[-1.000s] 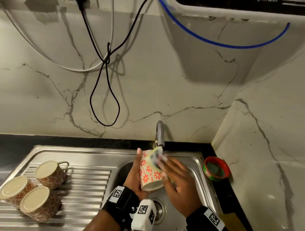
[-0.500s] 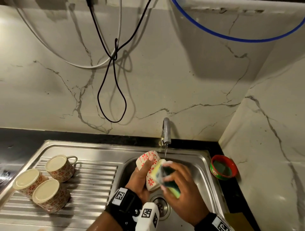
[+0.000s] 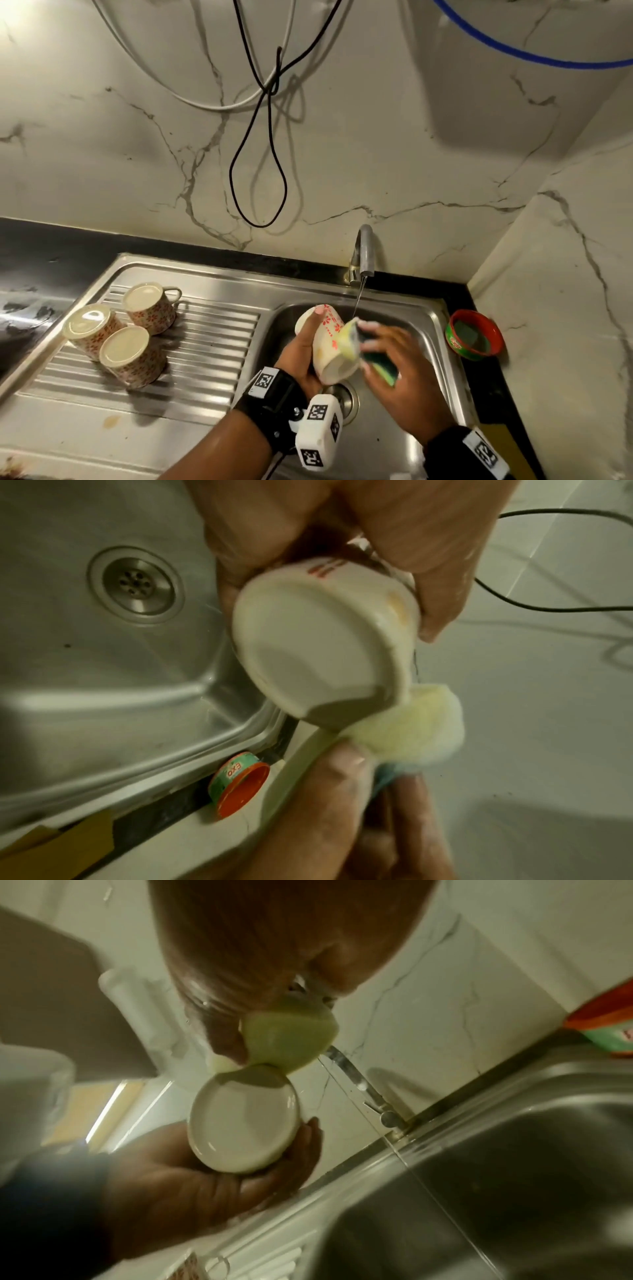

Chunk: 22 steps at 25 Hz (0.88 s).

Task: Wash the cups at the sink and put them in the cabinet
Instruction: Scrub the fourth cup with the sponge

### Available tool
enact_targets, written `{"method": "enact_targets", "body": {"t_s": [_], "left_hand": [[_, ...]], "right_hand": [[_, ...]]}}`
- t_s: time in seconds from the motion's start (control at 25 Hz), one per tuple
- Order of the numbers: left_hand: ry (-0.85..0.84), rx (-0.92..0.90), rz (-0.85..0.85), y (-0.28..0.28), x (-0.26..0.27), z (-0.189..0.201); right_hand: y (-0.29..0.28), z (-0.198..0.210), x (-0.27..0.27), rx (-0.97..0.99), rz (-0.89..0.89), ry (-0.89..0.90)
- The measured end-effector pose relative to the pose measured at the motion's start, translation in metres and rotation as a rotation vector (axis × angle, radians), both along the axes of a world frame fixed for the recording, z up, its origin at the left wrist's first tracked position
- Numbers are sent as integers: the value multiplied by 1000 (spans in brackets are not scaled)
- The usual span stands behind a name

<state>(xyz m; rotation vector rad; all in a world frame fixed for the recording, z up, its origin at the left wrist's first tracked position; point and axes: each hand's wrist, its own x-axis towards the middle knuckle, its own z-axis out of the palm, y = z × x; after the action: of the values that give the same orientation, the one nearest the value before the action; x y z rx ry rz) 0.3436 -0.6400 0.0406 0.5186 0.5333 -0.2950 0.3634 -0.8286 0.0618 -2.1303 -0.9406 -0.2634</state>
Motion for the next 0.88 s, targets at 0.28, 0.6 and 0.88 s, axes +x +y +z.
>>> {"method": "enact_targets", "body": {"t_s": [0.28, 0.6, 0.88], "left_hand": [[2, -39, 63, 7, 7, 18], [35, -150, 88, 17, 0, 19], [-1, -1, 57, 10, -4, 23]], "right_hand": [[27, 2, -7, -95, 125, -154], [37, 2, -12, -115, 212, -145], [48, 23, -10, -65, 39, -35]]}}
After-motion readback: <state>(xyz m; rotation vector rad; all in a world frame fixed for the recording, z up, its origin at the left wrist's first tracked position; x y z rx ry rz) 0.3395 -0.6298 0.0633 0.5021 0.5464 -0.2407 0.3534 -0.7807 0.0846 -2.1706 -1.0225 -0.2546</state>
